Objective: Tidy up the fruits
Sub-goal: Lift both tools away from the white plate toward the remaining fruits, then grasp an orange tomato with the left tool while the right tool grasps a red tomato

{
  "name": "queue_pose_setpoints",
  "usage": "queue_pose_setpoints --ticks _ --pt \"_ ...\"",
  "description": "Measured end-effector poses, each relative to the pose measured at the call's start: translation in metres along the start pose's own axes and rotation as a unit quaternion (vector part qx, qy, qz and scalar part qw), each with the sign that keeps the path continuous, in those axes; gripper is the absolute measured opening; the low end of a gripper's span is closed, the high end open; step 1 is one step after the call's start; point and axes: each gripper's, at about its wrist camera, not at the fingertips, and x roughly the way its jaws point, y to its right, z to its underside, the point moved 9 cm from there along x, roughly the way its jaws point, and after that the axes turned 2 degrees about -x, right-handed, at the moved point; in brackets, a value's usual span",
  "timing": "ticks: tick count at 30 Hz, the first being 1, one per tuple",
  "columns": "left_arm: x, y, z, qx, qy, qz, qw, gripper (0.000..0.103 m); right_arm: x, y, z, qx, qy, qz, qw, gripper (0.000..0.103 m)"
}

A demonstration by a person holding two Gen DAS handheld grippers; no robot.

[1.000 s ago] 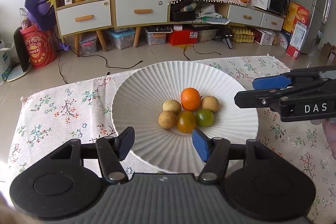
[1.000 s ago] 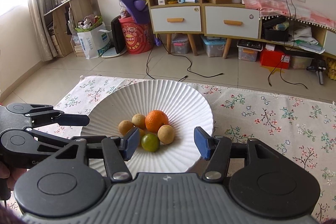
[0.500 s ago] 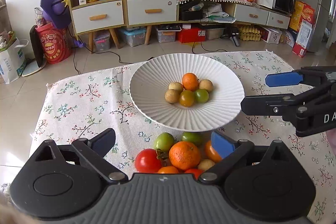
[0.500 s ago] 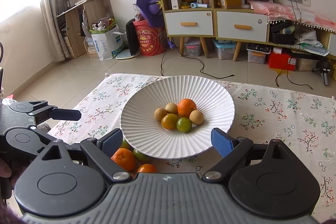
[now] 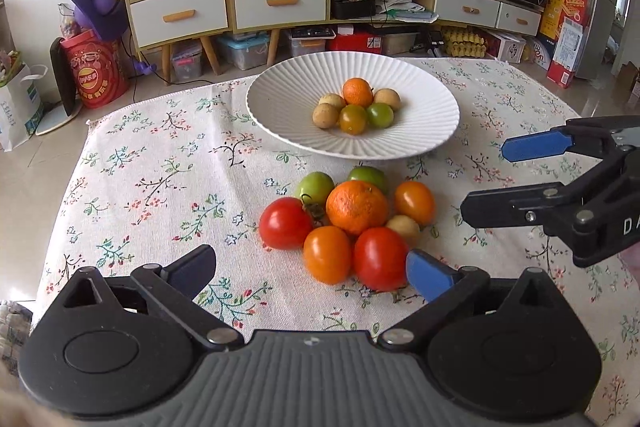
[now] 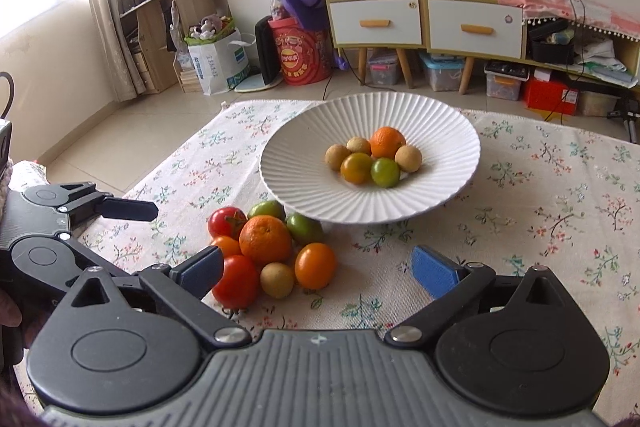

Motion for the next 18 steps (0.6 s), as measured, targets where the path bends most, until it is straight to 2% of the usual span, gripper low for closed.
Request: queue_pose_setpoints --ticks 3,7,10,13,15,18 --pt "0.002 -0.002 0.010 0.001 -0.005 0.006 1.0000 0.096 0.002 -0.006 0.011 -0.021 -0.010 0.000 1.000 0.100" --pt "0.004 -0.004 0.016 -0.003 -0.006 0.017 0.9998 0.095 0.006 -0.008 0.017 -0.020 -0.021 0.000 1.000 0.098" --pt "0.007 -0.007 0.018 -0.013 -0.014 0.024 0.9995 0.090 0.008 -0.009 0.016 -0.015 -0.024 -0.004 1.000 0.093" --pt "0.010 -0.008 0.019 -0.021 -0.017 0.036 0.9990 0.078 0.007 -0.012 0.017 -0.008 -0.025 -0.012 1.000 0.079" --pt "0.012 -0.008 0.019 -0.022 -0.018 0.040 0.9988 0.064 0.007 -0.015 0.018 -0.002 -0.029 -0.022 0.999 0.066" --pt "0.013 -0.010 0.019 -0.028 -0.017 0.046 0.9984 0.050 0.008 -0.018 0.019 -0.001 -0.037 -0.036 0.999 0.051"
